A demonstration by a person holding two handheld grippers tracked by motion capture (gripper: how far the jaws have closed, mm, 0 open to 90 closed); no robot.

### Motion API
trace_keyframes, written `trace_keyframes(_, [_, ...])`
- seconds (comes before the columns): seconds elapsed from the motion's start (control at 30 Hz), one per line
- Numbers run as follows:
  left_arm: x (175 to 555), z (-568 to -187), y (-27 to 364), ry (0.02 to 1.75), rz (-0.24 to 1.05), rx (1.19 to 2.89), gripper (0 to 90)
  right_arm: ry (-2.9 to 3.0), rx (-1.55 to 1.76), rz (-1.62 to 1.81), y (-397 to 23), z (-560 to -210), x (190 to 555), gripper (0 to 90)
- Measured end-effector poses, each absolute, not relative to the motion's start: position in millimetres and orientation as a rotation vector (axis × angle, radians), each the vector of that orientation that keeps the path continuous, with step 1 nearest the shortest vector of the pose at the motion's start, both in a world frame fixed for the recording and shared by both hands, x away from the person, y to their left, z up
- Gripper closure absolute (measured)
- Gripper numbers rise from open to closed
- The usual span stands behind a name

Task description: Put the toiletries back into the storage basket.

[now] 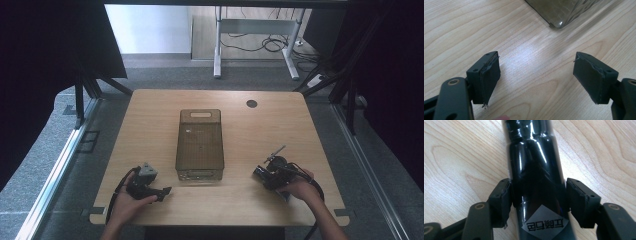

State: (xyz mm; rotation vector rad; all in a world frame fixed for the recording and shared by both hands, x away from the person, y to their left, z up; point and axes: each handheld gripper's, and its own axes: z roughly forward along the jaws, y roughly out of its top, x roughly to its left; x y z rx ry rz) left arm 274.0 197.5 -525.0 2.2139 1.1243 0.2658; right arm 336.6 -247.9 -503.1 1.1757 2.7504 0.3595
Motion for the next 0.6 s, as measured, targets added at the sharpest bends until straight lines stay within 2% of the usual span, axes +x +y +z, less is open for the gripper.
trace_keyframes(0.37, [274.3, -526.1, 197.3, 1.14, 0.293, 2.229, 22.1, 2.75, 1.248, 0.304, -246.2, -500.5, 343.0, 44.5])
trace_keyframes(0.6, [274.8, -526.8, 198.0, 1.145, 0.302, 2.235, 22.1, 2.744, 1.301, 0.323, -247.0, -486.8, 345.8, 44.9])
